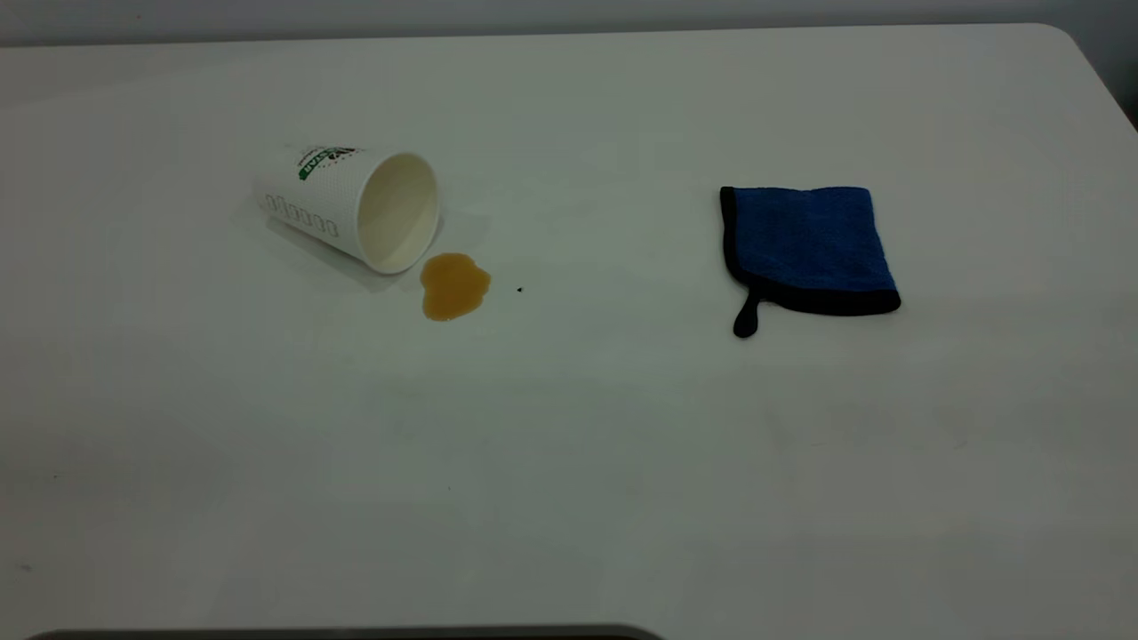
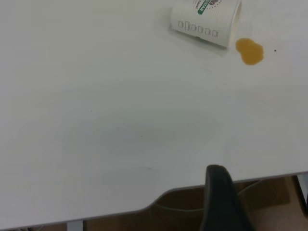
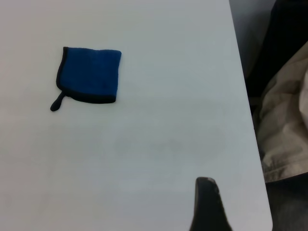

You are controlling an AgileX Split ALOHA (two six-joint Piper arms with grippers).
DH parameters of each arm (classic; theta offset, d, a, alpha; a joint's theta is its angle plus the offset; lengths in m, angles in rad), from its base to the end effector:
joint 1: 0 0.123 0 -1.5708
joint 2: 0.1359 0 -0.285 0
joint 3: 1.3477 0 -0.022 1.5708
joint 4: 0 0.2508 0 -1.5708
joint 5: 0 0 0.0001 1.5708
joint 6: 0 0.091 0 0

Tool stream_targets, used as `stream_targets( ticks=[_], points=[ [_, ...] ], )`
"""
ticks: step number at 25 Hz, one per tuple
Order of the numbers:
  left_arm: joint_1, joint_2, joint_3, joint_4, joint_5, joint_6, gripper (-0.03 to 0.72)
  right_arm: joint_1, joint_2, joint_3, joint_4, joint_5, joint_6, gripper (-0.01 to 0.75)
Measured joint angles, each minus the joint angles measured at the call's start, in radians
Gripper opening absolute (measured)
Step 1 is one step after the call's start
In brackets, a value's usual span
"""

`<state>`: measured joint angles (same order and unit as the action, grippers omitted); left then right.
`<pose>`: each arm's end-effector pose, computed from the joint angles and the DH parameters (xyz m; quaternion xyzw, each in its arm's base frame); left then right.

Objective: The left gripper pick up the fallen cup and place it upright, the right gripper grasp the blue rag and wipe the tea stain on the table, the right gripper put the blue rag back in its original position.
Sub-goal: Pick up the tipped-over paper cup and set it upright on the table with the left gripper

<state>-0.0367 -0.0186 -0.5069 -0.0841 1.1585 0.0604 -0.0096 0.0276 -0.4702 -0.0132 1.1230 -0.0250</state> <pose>-0.0132 -0.0065 0.2715 0.0465 0.8695 -0.0360 0.4904 -0.0005 -0.0011 0.2642 -0.0065 0.8829 -0.0147 0.4694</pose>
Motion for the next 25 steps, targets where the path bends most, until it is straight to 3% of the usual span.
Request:
stream_targets(
  ticks=[17, 25],
  points=[
    [0.000, 0.000, 0.000, 0.000, 0.000, 0.002, 0.468, 0.000, 0.000, 0.000, 0.000, 0.000, 0.000, 0.532],
    [0.000, 0.000, 0.003, -0.001, -0.054, 0.002, 0.468, 0.000, 0.000, 0.000, 0.000, 0.000, 0.000, 0.532]
  ],
)
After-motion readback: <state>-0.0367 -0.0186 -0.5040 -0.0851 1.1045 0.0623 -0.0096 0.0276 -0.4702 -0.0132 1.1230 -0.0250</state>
